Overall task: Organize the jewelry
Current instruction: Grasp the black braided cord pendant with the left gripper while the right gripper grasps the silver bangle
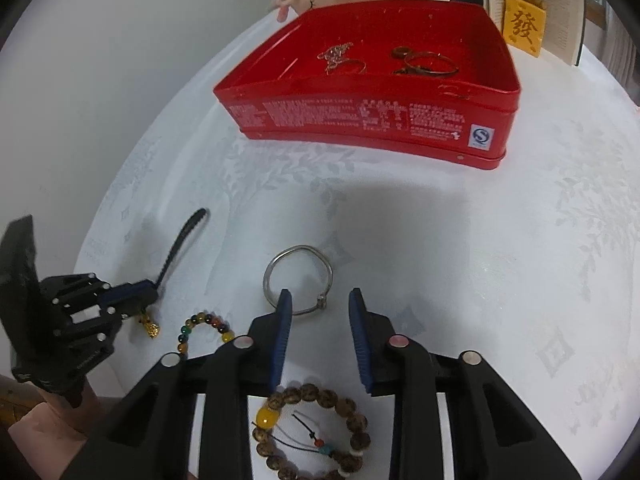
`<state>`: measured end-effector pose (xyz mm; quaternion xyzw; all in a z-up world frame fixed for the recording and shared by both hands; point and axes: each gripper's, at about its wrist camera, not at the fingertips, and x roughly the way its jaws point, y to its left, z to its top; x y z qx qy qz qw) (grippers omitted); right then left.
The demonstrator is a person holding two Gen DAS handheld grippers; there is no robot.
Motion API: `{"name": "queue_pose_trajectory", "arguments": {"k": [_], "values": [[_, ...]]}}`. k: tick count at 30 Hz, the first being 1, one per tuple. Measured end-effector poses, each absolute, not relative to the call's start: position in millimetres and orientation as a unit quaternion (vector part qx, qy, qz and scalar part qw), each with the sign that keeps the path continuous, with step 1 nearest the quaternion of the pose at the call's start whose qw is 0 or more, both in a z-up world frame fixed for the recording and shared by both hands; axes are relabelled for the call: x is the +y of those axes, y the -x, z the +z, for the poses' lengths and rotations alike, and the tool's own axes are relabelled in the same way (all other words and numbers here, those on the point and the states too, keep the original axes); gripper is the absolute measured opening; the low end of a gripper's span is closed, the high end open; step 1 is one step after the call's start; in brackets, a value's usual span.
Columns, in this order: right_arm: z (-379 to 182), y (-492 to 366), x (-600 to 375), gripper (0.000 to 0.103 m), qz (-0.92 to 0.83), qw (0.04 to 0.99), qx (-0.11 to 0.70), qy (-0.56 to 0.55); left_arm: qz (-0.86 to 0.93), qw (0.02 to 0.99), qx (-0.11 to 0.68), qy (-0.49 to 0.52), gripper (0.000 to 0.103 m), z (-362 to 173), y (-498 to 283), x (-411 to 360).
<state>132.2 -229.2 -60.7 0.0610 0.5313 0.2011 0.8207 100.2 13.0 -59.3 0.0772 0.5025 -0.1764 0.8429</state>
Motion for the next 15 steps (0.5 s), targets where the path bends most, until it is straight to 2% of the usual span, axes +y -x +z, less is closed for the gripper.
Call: {"name": "queue_pose_trajectory", "arguments": {"k": [12, 15], "values": [[-74.8, -148.0, -215.2, 0.019, 0.182, 0.812, 0.552, -0.052, -0.175, 0.848, 0.496, -0.061, 0.004, -54.4, -113.8, 16.7], [-75.7, -147.8, -210.4, 0.01, 0.169, 0.818, 0.549, -0.027, -0.176, 0.849, 0.494, -0.059, 0.004, -52.6, -115.1, 17.1]]}}
